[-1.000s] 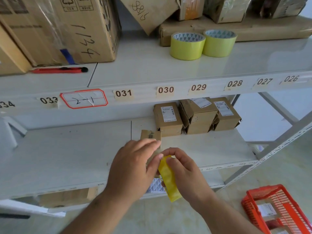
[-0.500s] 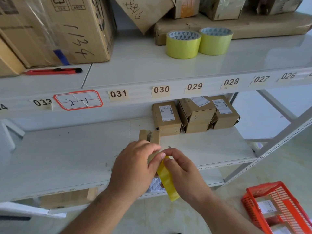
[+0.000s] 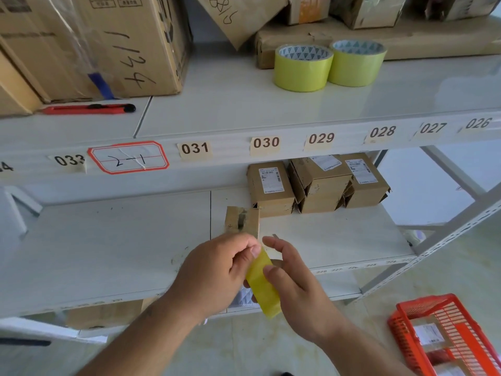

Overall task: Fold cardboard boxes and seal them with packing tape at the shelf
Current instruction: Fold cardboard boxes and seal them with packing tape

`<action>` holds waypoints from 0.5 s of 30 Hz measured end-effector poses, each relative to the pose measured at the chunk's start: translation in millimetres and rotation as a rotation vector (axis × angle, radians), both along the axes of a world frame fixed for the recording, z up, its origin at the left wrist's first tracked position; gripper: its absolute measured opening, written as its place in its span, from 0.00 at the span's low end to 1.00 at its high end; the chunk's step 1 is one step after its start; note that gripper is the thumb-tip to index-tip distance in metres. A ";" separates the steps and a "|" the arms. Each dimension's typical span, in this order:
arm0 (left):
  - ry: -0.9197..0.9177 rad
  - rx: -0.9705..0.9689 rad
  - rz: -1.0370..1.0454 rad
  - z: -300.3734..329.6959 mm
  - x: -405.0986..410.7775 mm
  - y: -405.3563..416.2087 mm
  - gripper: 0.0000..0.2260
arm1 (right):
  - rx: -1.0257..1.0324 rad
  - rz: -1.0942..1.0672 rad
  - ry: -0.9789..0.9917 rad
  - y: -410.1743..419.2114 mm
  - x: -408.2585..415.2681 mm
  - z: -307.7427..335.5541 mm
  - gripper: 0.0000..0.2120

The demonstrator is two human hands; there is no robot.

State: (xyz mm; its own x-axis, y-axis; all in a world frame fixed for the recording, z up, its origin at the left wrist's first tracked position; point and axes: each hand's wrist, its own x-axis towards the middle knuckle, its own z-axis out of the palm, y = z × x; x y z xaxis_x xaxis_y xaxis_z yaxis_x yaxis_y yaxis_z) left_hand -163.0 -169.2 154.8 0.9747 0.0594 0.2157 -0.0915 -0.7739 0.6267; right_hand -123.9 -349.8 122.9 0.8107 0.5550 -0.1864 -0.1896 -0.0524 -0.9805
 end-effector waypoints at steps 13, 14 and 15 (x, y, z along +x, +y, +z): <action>0.435 -1.198 0.495 -22.5 -10.0 -41.2 0.24 | 0.034 0.016 0.014 26.2 11.9 -15.7 0.22; 0.398 -1.238 0.583 -26.8 -4.7 -43.5 0.23 | 0.012 0.011 0.004 30.8 10.8 -19.9 0.18; 0.351 -1.193 0.636 -32.7 -0.6 -44.6 0.21 | -0.002 -0.013 0.014 36.1 10.0 -22.8 0.16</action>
